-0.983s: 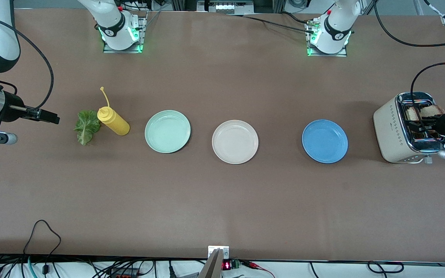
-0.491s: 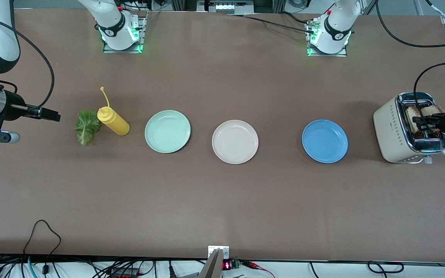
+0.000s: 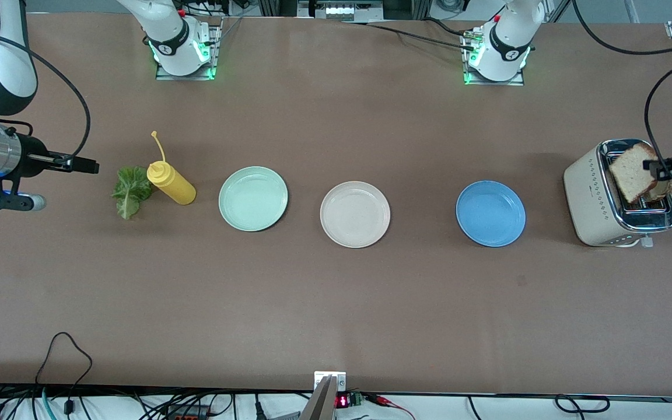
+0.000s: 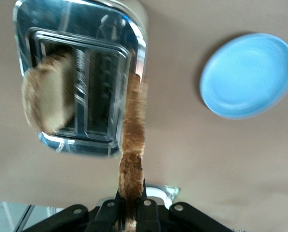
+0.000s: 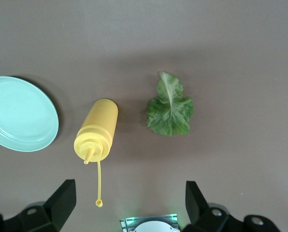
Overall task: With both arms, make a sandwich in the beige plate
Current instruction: 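Grasp the toaster toast with the left gripper while the right gripper nears the bottle, then carry the toast slice with the left gripper over the beige plate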
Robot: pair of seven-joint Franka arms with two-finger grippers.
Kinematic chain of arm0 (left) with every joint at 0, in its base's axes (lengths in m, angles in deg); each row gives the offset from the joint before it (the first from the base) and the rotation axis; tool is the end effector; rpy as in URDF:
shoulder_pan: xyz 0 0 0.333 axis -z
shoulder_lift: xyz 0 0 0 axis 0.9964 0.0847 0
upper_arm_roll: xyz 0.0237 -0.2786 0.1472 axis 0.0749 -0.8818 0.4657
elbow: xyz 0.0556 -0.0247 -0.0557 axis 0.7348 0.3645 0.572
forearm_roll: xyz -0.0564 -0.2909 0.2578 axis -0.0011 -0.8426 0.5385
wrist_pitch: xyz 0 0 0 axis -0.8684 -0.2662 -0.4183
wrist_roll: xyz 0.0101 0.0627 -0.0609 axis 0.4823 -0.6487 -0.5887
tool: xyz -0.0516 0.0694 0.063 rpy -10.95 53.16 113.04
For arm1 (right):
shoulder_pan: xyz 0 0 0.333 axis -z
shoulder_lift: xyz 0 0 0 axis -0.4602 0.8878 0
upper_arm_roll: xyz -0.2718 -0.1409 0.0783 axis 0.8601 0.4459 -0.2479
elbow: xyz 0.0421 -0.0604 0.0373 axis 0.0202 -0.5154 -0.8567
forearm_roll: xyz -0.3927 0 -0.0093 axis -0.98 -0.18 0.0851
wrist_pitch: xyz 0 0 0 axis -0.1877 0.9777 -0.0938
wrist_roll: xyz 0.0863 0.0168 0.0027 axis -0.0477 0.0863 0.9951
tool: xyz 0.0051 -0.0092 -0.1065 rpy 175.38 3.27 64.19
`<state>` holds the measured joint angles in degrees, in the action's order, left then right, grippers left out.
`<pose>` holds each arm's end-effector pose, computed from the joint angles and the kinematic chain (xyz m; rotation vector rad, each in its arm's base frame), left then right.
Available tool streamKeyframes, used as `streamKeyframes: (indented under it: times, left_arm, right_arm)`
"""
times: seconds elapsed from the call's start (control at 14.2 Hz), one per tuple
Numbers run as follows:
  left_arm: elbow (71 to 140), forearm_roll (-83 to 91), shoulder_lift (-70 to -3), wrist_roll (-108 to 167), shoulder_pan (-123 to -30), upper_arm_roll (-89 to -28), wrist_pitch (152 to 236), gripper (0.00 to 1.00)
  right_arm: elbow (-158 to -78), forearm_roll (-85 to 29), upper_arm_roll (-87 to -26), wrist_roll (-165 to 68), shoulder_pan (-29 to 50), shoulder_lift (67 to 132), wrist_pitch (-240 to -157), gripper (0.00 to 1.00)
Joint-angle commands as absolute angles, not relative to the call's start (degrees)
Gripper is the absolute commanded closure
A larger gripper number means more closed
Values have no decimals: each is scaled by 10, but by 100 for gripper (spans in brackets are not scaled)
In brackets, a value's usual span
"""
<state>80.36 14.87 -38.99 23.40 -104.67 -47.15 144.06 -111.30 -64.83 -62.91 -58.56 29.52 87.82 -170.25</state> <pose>0.5955 0.1518 0.4894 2.9509 0.3386 -0.7809 0.5917 -0.0151 0.4816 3.0912 -0.1768 -0.4717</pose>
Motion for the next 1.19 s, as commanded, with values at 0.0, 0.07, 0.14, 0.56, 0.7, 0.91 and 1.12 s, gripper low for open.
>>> streamKeyframes:
  times: [0.0, 0.07, 0.14, 0.56, 0.7, 0.91, 1.12]
  left_arm:
    - [747, 151, -387, 242, -1043, -562, 1371, 99]
    - [746, 150, -389, 249, -1042, -608, 1368, 99]
    - [747, 150, -390, 266, -1043, -654, 1369, 99]
    - [776, 26, -340, 386, -939, -734, 1513, 99]
    - [796, -1, -319, 387, -909, -734, 1568, 99]
    - [817, -35, -283, 387, -874, -734, 1659, 99]
    - [855, -60, -238, 389, -844, -734, 1770, 99]
  right_arm:
    - [-1180, -639, -631, -559, 299, 830, -1731, 0]
    - [-1208, -639, -631, -544, 300, 815, -1749, 0]
    - [-1243, -639, -630, -524, 303, 795, -1772, 0]
    - [-1389, -637, -629, -401, 328, 721, -1883, 0]
    - [-1448, -624, -626, -319, 345, 698, -1940, 0]
    - [-1461, -550, -615, -174, 383, 713, -1966, 0]
    - [-1461, -499, -614, -91, 398, 731, -1979, 0]
